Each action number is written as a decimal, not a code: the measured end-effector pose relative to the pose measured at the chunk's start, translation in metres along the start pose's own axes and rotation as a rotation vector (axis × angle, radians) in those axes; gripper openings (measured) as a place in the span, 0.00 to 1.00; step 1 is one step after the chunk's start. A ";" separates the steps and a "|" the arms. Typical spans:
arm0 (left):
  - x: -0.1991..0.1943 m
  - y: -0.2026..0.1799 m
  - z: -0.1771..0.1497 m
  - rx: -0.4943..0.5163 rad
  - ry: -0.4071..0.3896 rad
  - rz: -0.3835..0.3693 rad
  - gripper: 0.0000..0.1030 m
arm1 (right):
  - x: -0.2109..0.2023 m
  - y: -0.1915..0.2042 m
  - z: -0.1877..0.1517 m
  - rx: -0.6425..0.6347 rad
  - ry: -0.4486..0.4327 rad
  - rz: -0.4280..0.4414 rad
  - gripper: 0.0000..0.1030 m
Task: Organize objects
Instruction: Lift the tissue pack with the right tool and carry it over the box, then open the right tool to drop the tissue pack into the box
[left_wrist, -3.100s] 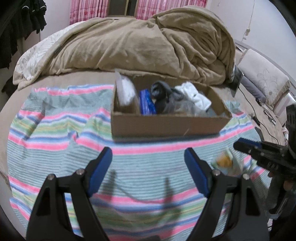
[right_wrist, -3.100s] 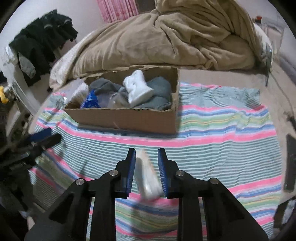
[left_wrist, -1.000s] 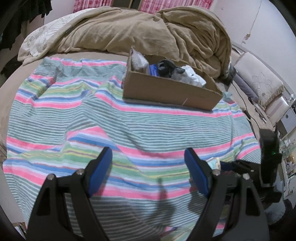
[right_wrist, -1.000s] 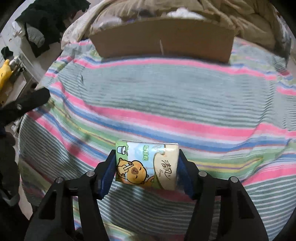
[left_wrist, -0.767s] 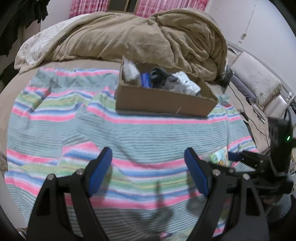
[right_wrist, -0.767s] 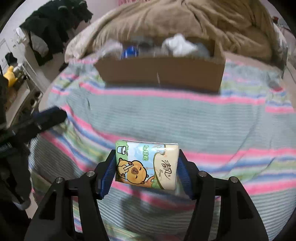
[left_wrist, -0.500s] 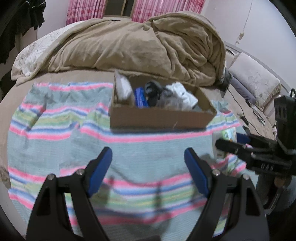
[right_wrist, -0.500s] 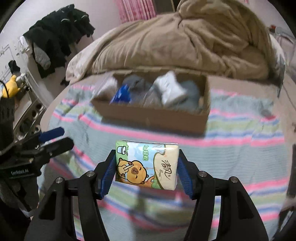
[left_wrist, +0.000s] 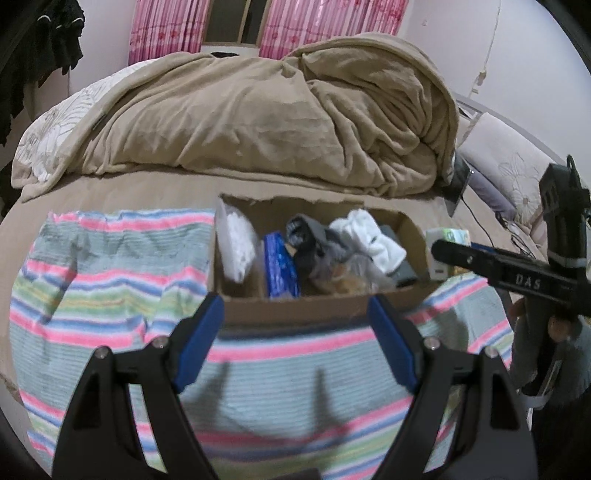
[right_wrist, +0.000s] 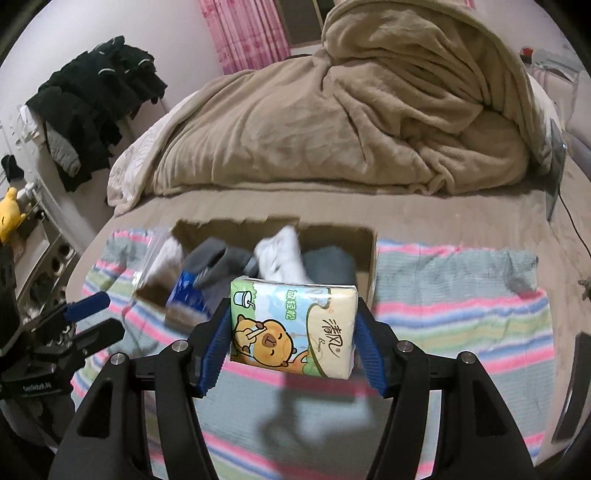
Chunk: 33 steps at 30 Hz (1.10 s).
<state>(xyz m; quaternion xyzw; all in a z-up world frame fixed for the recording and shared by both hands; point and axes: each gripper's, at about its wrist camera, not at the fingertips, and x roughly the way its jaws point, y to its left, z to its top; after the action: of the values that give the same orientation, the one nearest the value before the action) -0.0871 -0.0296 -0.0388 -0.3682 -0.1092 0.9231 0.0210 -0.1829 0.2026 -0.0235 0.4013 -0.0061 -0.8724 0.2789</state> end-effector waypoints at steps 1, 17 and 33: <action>0.002 0.000 0.003 0.001 -0.001 0.001 0.79 | 0.004 -0.002 0.004 0.002 0.000 -0.002 0.63; 0.044 0.002 0.030 0.001 0.003 0.001 0.79 | 0.065 -0.018 0.035 -0.007 0.046 -0.036 0.66; 0.018 -0.009 0.025 0.011 -0.018 -0.003 0.79 | 0.027 -0.007 0.027 -0.004 -0.007 -0.045 0.76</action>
<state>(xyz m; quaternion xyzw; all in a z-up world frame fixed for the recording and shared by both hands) -0.1176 -0.0236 -0.0313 -0.3598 -0.1047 0.9269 0.0233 -0.2194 0.1899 -0.0258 0.3979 0.0039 -0.8799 0.2598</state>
